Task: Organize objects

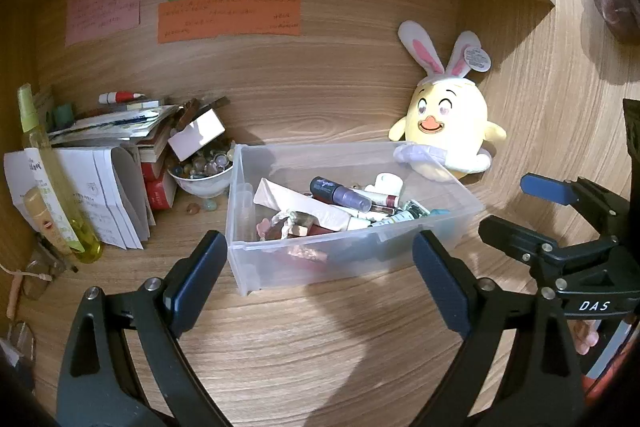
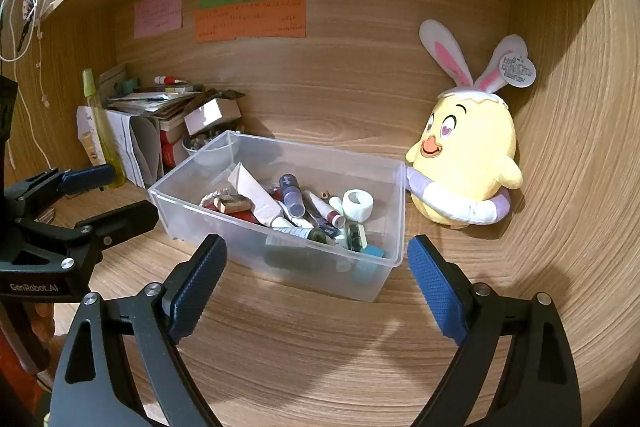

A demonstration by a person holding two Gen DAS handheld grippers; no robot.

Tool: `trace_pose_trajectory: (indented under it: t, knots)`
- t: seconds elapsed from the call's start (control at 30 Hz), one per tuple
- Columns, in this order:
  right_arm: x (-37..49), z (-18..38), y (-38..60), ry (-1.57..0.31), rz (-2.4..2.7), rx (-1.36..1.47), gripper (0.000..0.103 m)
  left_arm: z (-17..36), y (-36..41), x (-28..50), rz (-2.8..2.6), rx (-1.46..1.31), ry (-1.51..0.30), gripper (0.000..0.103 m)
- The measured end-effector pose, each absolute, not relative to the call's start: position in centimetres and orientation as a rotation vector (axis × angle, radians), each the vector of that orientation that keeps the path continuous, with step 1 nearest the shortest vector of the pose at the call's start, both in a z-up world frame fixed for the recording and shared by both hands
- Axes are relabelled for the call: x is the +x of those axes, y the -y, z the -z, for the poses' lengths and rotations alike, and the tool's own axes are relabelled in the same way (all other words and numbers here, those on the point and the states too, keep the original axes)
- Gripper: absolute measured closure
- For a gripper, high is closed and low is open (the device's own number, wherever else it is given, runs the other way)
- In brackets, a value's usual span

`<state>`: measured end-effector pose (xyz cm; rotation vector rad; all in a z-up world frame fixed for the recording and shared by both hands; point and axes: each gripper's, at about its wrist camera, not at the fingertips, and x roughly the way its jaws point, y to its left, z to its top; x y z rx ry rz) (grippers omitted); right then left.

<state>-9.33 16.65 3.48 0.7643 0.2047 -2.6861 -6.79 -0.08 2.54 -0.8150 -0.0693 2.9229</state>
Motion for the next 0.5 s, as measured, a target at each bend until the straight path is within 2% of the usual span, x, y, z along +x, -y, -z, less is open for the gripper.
trace_pose_trajectory:
  t: [0.5]
  knots:
    - [-9.37, -3.54, -16.67, -0.208, 2.687, 0.767, 0.012, -2.31, 0.24, -7.08, -2.917, -0.847, 0.085, 0.008]
